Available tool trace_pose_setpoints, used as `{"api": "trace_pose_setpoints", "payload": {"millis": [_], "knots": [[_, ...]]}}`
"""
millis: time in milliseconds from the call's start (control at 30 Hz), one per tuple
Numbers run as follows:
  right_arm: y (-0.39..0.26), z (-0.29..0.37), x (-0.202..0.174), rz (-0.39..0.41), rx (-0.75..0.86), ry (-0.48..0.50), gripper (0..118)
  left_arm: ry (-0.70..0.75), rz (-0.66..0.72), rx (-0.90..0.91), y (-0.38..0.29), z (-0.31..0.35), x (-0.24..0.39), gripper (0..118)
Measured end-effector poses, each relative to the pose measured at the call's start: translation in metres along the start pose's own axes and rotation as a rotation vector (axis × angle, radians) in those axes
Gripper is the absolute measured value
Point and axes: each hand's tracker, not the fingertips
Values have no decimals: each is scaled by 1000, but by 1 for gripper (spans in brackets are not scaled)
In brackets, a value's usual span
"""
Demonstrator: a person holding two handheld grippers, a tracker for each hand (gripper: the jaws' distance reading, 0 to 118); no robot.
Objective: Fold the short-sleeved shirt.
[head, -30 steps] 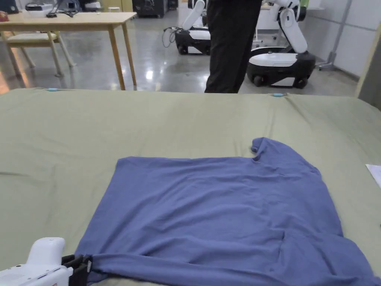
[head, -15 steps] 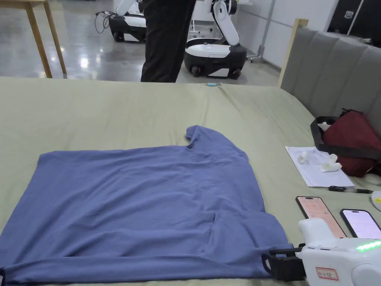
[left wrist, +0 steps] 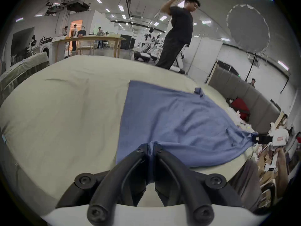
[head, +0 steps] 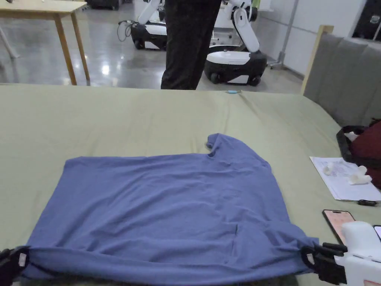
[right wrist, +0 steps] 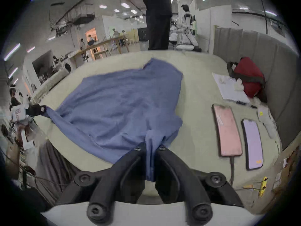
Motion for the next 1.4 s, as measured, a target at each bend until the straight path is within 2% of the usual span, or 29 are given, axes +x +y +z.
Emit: {"api": "trace_pose_setpoints", "payload": {"millis": [133, 233, 300, 367, 433, 533, 700, 733, 767, 800, 833, 867, 900, 967, 1033, 1100, 1167, 1200, 1233, 1267, 1300, 1400], "knots": [[57, 1, 1, 17, 83, 21, 10, -18, -25, 19, 55, -21, -1, 6], [96, -35, 3, 55, 68, -67, 10, 32, -76, -20, 82, -61, -8, 6], [111, -72, 11, 53, 6, -85, 10, 49, -64, -72, 86, -93, -15, 6], [117, -115, 24, 5, -63, -115, 10, 52, -50, -137, 85, -122, -19, 6], [118, -157, 31, 4, -123, -121, 10, 94, -59, -187, 79, -149, -20, 6], [110, -207, 34, 0, -226, -191, 10, 160, -95, -264, 67, -179, -20, 6], [103, -223, 24, 44, -238, -226, 10, 161, -125, -270, 58, -184, -17, 6], [106, -223, 26, 53, -245, -222, 12, 163, -123, -270, 60, -183, -17, 11], [108, -217, 27, 73, -256, -205, 20, 163, -117, -268, 62, -182, -17, 25], [112, -211, 30, 77, -252, -195, 55, 162, -115, -264, 66, -177, -17, 74], [114, -199, 32, 66, -223, -196, 91, 161, -106, -249, 70, -170, -18, 105], [116, -182, 33, 43, -162, -192, 111, 145, -88, -233, 74, -158, -19, 118], [115, -159, 36, 16, -87, -179, 115, 111, -67, -195, 78, -143, -19, 115], [106, -99, 33, -33, 98, -101, 115, 89, -63, -47, 85, -100, -17, 114], [90, -36, 21, -63, 177, -59, 115, 127, -114, 19, 82, -57, -12, 115], [68, 18, 8, -51, 238, -28, 115, 123, -114, 79, 68, -12, -10, 115], [43, 58, -7, -58, 297, -16, 107, 107, -73, 128, 45, 27, -5, 111], [30, 73, -13, -60, 315, -11, 81, 90, -52, 159, 32, 44, -2, 91], [19, 86, -19, -66, 317, -21, 49, 99, -44, 151, 21, 54, -5, 54], [9, 92, -27, -73, 318, -29, 10, 116, -34, 127, 11, 59, -3, 6], [1, 96, -34, -81, 332, -19, 0, 149, -4, 138, 3, 62, -2, 0], [-7, 105, -44, -112, 308, 3, 0, 118, -24, 53, -3, 57, 0, 0]]}}
